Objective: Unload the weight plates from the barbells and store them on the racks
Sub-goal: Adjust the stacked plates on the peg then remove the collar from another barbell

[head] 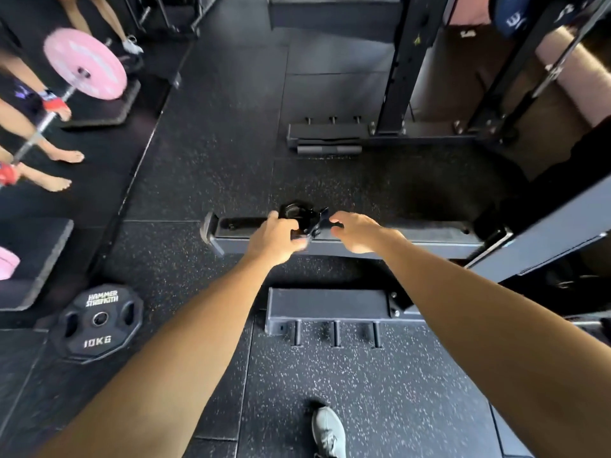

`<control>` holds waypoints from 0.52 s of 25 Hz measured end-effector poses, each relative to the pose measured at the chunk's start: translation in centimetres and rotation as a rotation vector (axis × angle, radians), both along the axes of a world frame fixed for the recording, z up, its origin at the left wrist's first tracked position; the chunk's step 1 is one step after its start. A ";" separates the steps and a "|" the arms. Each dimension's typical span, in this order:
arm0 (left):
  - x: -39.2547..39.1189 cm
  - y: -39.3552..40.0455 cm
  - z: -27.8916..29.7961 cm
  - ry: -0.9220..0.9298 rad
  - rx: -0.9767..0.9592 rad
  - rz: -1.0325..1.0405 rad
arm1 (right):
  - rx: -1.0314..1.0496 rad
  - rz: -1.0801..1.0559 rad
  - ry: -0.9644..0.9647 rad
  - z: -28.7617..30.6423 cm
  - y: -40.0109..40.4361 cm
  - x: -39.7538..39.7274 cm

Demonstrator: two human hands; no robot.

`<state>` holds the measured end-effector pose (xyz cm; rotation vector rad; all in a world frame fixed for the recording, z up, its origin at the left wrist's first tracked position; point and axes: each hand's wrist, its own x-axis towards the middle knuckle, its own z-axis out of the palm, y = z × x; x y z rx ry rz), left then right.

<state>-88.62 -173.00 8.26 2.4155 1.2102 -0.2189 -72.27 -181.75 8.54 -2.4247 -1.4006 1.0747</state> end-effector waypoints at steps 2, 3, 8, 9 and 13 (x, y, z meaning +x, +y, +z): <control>0.2 0.1 -0.3 -0.105 -0.010 0.036 | 0.017 -0.017 0.024 -0.6 0.0 0.0; 0.2 0.2 -0.2 -0.149 -0.025 0.039 | 0.031 -0.025 0.031 -0.6 -0.1 0.0; -1.9 0.6 3.8 -0.336 -0.148 0.046 | 0.213 -0.145 0.057 3.0 -0.8 -1.0; -2.7 0.3 5.0 -0.366 -0.165 0.036 | 0.263 -0.172 0.053 4.2 -1.3 -1.5; -6.8 -2.5 10.5 -0.467 -0.239 -0.004 | 0.444 -0.199 0.091 9.5 -3.9 -4.3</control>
